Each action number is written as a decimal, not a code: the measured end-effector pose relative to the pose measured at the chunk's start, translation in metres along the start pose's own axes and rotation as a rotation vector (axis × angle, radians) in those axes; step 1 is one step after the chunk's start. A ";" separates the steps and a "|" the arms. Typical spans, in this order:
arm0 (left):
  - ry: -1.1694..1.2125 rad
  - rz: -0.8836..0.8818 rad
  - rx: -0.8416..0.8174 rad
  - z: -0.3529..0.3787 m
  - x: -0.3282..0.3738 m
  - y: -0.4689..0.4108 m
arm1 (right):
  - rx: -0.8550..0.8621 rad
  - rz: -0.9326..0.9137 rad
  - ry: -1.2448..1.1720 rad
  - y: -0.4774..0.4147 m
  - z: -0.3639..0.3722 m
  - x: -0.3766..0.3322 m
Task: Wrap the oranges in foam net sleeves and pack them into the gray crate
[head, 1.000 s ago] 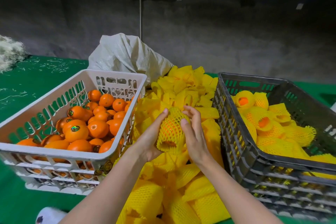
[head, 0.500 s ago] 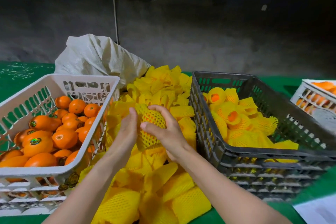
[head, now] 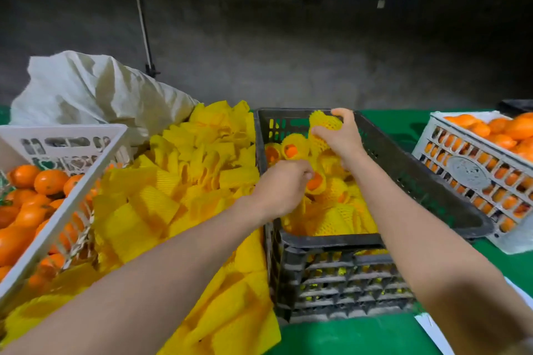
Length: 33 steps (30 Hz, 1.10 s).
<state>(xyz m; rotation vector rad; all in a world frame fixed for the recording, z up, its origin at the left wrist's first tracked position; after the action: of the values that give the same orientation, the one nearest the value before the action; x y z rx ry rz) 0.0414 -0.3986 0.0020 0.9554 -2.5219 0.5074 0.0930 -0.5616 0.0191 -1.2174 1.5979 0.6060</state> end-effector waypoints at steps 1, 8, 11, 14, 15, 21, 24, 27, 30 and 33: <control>-0.066 -0.051 -0.085 0.011 -0.003 -0.009 | 0.004 0.077 0.083 -0.013 -0.007 0.015; -0.127 -0.166 -0.164 0.025 -0.020 -0.015 | 0.002 0.174 0.474 -0.074 -0.025 0.083; -0.094 -0.159 -0.155 0.023 -0.018 -0.013 | -0.215 0.242 0.660 -0.084 -0.008 0.115; -0.050 -0.147 -0.137 0.019 -0.016 -0.010 | -0.330 0.325 0.772 -0.081 -0.004 0.130; -0.033 -0.140 -0.122 0.018 -0.016 -0.008 | -0.334 0.329 0.802 -0.079 -0.004 0.128; 0.491 -0.146 0.092 -0.006 -0.028 0.012 | -0.421 0.047 0.870 -0.050 0.031 0.052; 0.752 -0.242 0.169 -0.029 -0.051 0.032 | -0.407 -0.299 0.751 -0.006 0.066 -0.028; 0.689 -0.326 0.237 -0.061 -0.084 0.063 | -0.409 -0.561 0.561 0.063 0.099 -0.094; 0.662 -0.425 0.316 -0.087 -0.121 0.103 | -0.501 -0.696 0.370 0.131 0.142 -0.119; 0.597 -0.545 0.340 -0.096 -0.153 0.148 | -0.838 -0.652 0.575 0.189 0.222 -0.085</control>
<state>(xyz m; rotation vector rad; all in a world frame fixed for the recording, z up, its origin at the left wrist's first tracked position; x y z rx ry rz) 0.0675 -0.1667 -0.0175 1.3137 -1.5935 0.8948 0.0100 -0.2713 -0.0195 -2.5882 1.2498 0.5214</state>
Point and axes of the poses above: each hand's wrist, its own y-axis away from the middle knuckle, its own z-axis out of the palm, x = y × z, the point moved 7 cm from there along -y, towards the middle knuckle, and after that the axes turned 12 degrees about -x, right-handed, at the moved point
